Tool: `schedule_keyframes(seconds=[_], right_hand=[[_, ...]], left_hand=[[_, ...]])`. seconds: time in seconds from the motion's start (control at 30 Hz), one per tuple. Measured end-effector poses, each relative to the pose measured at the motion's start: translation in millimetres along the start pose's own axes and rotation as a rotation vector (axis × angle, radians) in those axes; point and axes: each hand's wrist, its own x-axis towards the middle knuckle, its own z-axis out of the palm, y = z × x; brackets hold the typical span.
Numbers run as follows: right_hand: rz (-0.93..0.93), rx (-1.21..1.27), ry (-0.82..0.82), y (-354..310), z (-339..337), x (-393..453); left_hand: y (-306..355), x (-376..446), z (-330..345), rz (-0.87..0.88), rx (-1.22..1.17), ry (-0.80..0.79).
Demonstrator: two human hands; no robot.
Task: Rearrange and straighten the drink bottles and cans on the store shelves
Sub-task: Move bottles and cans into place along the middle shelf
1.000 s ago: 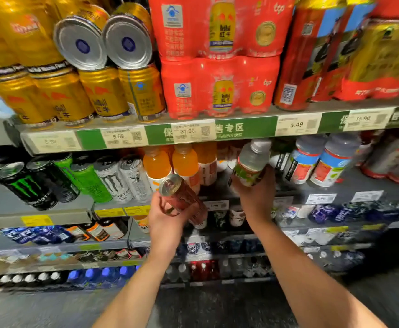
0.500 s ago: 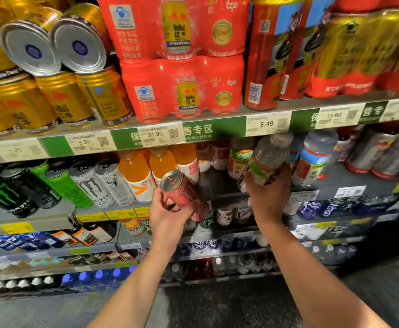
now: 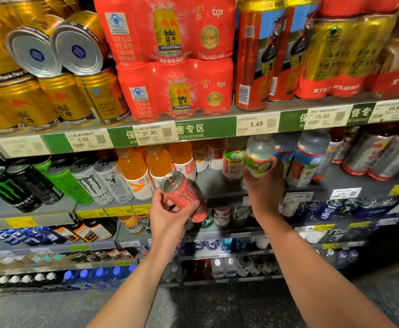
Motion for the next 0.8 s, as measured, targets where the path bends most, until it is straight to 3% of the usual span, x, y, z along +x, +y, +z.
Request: schedule_keyframes(seconds=[0.2,0.3,0.4,0.5,0.6,0.73,0.8], right_hand=[[-0.014,-0.051,0.028,1,5,1],[0.072,-0.038,0.010,-6,4,-7],[0.033,0.055,0.108,-22,5,-24],[-0.176,0.136,-0.076,-44,22,-49],[-0.191,0.136,-0.217,-60,50,-54],[-0.042,0.153,0.037,-62,57,-42],[0.054,0.222,0.049,-60,56,-40]], left_hand=[[-5,-9,-1,0.012,0.012,0.025],[-10,-12,-5,0.014,0.007,0.031],[-14,-12,-14,0.018,-0.006,0.060],[-17,-9,-24,0.023,-0.013,0.084],[-16,-6,-34,0.027,-0.009,0.091],[-14,0,-49,0.039,0.006,0.098],[-13,5,-54,0.038,0.016,0.098]])
